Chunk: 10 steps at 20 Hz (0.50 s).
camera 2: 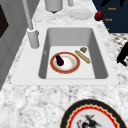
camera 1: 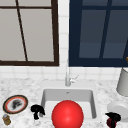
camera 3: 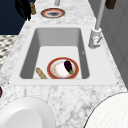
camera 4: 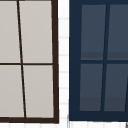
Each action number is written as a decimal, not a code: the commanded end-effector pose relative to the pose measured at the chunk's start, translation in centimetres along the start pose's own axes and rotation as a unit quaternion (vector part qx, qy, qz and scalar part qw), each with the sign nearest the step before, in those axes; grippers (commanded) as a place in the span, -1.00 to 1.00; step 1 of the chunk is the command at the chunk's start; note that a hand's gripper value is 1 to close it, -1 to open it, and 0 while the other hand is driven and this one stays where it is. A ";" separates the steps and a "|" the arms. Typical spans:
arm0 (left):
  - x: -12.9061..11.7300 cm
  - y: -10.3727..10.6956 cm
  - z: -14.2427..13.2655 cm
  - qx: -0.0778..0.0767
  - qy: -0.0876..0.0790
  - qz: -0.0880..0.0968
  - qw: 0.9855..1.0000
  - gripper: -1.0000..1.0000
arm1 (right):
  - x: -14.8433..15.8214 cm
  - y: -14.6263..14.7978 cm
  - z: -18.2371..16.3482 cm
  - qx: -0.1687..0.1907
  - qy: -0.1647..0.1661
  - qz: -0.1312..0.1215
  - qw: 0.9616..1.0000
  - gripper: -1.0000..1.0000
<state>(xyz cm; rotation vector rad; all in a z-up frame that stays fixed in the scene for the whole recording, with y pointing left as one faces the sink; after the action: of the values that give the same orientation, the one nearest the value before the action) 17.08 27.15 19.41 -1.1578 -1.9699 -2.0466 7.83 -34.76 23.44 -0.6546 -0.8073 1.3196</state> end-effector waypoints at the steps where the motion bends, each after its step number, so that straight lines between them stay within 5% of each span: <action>1: 0.0 0.0 0.0 0.000 0.000 0.000 1.000 0.00 | -1.6 0.9 -2.1 0.004 -0.025 0.018 0.999 -1.00; 10: 0.0 0.0 0.0 0.000 0.000 0.000 1.000 0.00 | -4.2 3.1 -8.5 0.010 -0.049 0.014 0.999 -1.00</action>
<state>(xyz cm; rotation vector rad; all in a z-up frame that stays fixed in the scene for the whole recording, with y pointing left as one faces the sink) 17.08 27.15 19.41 -1.1578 -1.9699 -2.0466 11.49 -37.57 17.36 -0.6136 -0.8523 1.3418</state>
